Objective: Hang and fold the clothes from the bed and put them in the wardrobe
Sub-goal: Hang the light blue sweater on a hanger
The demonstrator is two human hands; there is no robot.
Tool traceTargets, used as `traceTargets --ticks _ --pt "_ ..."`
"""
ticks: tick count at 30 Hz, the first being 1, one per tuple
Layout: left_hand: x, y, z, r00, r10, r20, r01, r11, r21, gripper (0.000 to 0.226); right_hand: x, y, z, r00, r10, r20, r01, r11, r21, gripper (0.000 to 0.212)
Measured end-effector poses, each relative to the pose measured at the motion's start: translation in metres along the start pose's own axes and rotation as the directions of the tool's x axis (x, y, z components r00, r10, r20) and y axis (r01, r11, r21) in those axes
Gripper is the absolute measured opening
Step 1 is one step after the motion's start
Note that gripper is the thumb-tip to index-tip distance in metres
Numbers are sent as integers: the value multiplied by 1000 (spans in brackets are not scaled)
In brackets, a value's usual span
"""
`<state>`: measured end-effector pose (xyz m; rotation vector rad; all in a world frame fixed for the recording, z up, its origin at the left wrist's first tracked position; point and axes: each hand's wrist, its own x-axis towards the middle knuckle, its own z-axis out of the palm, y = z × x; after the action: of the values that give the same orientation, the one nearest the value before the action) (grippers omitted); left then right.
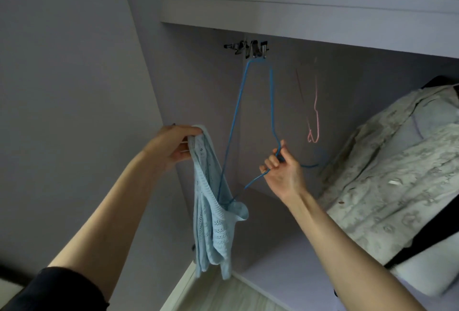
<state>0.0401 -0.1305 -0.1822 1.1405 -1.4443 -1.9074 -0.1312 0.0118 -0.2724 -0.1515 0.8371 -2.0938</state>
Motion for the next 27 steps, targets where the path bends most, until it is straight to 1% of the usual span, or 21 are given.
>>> traceTargets --ticks 1,2,3,4,5,6,8,10,12,14,15,18,20,22,25,27 --pt "-3 6 0 1000 18 7 -18 999 -51 13 1 9 -1 1000 -8 -4 8 999 -53 41" --pt "-6 13 -2 999 36 7 -35 995 -99 15 1 16 -3 1000 -31 -1 31 988 -150 38" --pt "-8 19 -5 998 55 -15 -57 991 -121 16 0 21 -7 998 -67 11 68 952 -298 37" --pt "-9 25 -11 995 79 -62 -85 992 -89 16 -1 23 -11 994 -100 37 106 888 -446 40" --pt "-9 28 -17 986 115 -121 -116 993 3 14 -2 22 -16 991 -121 62 135 809 -572 44" --pt "-8 30 -24 972 161 -171 -141 982 123 12 -2 17 -19 989 -123 86 149 745 -650 48" --pt "-4 27 -35 948 230 -218 -148 929 338 14 -1 4 -20 983 -115 145 184 648 -739 51" --pt "1 17 -39 936 268 -226 -125 858 499 17 1 -9 -11 972 -58 227 223 521 -824 44" --pt "6 7 -40 930 307 -201 -113 760 639 13 3 -18 -4 957 -2 291 269 382 -884 31" --pt "10 -1 -43 925 332 -185 -102 687 720 11 6 -27 -3 948 0 319 309 250 -918 29" --pt "12 -4 -44 924 333 -190 -89 669 738 14 7 -31 -3 946 -5 324 318 213 -924 29" --pt "19 -8 -48 923 323 -208 -56 649 758 19 9 -40 -3 947 0 322 317 179 -931 29" --pt "22 -8 -51 925 311 -219 -43 657 753 18 8 -47 -5 951 -15 307 305 176 -936 29" --pt "24 -9 -52 929 305 -208 -42 649 760 18 8 -53 -6 954 -36 299 301 146 -942 29" --pt "26 -13 -39 941 312 -131 -85 592 802 14 8 -47 2 947 28 321 320 35 -947 25" --pt "25 -15 -28 942 324 -83 -122 563 817 17 9 -39 10 940 79 332 336 -38 -941 23"
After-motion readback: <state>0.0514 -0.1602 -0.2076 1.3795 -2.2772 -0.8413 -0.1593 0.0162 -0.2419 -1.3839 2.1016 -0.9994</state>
